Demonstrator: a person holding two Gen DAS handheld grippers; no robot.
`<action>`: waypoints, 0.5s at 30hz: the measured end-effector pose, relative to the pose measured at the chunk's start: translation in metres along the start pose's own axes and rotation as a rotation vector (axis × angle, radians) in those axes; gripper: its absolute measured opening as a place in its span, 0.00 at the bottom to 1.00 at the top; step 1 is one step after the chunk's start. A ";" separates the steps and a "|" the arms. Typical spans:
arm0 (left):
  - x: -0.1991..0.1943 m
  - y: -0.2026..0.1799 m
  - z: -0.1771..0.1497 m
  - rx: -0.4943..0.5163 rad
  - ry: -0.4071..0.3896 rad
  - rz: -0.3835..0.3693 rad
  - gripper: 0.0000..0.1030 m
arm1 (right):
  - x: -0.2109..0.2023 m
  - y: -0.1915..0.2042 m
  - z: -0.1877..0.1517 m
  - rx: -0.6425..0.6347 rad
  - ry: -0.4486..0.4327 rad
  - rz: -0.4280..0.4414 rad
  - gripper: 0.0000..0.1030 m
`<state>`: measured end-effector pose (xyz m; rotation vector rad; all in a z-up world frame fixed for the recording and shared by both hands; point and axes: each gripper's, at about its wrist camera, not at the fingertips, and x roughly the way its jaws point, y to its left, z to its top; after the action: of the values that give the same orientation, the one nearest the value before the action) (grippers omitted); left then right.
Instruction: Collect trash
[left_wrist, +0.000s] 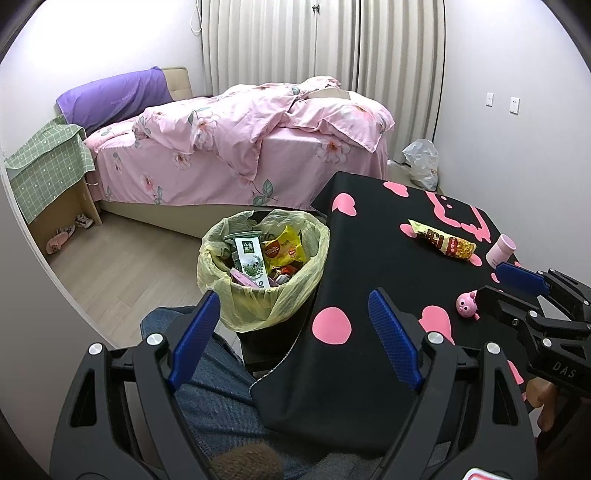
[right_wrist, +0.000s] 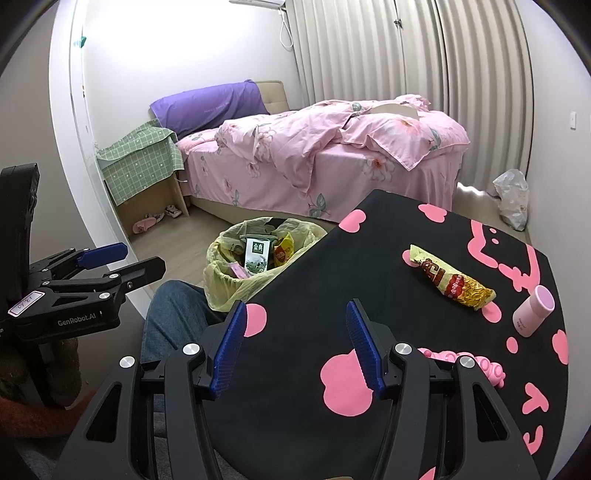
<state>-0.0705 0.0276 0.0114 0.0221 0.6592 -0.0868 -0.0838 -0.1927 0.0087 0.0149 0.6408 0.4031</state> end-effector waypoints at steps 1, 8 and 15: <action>0.000 0.000 0.001 0.000 0.000 0.000 0.76 | 0.000 0.000 0.000 0.000 0.001 0.000 0.52; 0.000 0.000 0.000 0.001 -0.001 0.000 0.76 | 0.000 0.000 0.000 -0.001 0.001 0.001 0.52; 0.000 0.000 0.001 0.000 0.001 0.000 0.76 | 0.000 0.000 0.000 0.002 0.002 0.000 0.52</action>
<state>-0.0699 0.0279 0.0122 0.0220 0.6601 -0.0867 -0.0836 -0.1927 0.0087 0.0161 0.6432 0.4029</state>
